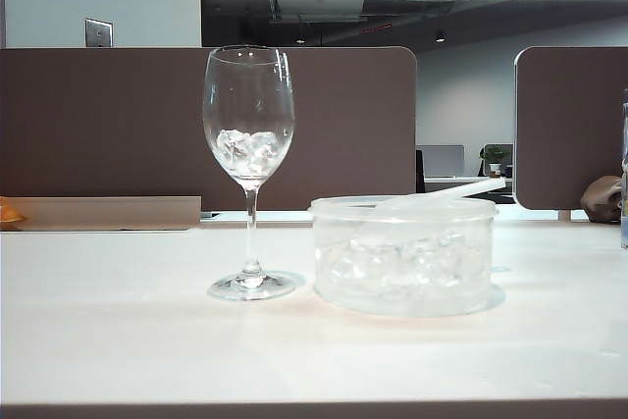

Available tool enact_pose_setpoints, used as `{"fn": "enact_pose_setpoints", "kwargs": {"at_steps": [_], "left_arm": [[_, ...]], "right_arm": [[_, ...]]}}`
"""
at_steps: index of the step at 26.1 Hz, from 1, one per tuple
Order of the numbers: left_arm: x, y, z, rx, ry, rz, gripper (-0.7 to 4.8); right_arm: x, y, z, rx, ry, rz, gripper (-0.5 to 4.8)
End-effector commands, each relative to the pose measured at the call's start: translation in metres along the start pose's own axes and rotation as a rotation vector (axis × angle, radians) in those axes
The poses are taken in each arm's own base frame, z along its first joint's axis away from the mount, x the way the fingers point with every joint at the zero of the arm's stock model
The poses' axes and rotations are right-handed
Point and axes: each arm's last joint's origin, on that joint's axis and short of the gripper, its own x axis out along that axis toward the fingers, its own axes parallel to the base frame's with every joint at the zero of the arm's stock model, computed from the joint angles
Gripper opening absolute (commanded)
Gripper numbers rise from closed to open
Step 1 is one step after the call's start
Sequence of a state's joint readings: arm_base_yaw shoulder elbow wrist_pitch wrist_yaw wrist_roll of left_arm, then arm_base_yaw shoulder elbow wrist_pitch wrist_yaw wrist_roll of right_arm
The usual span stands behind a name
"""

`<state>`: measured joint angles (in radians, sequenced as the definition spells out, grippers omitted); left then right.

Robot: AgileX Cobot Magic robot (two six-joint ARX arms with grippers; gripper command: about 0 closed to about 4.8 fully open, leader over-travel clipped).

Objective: Pick up an ice shovel filled with ice cubes and pour the ice from the shovel into the glass.

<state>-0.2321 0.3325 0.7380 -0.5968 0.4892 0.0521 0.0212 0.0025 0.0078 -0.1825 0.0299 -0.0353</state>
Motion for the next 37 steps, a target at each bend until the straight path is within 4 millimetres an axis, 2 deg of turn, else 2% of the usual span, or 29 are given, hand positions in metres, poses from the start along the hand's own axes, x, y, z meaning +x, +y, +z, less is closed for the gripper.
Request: {"fn": "enact_pose_setpoints", "kwargs": {"at_steps": [1,7,11,16,21,29,37], "left_arm": [[0.0,0.0,0.001,0.005,-0.009,-0.004,-0.05],[-0.001,-0.001,0.001,0.006,-0.01,-0.005,-0.06],[-0.011,-0.005,-0.005,0.088,-0.04,0.048,-0.06],[-0.006,-0.002,-0.038,0.178,-0.147,0.11,-0.06],[0.021,0.015,-0.084,0.085,-0.088,0.222,-0.06],[0.029,0.028,-0.119,-0.009,-0.063,0.443,-0.05],[0.035,0.04,-0.147,-0.121,-0.023,0.534,-0.05]], "right_arm": [[0.001,0.0,-0.002,-0.002,0.007,0.003,0.72],[0.001,0.0,-0.002,-0.002,0.007,0.003,0.72],[0.001,0.0,-0.002,-0.002,0.007,0.003,0.72],[0.001,0.0,-0.002,-0.002,0.007,0.003,0.72],[0.001,0.0,-0.002,-0.002,0.007,0.004,0.72],[0.001,0.0,-0.002,-0.002,0.007,0.003,0.72],[0.001,0.0,-0.002,-0.002,0.007,0.004,0.72]]}}
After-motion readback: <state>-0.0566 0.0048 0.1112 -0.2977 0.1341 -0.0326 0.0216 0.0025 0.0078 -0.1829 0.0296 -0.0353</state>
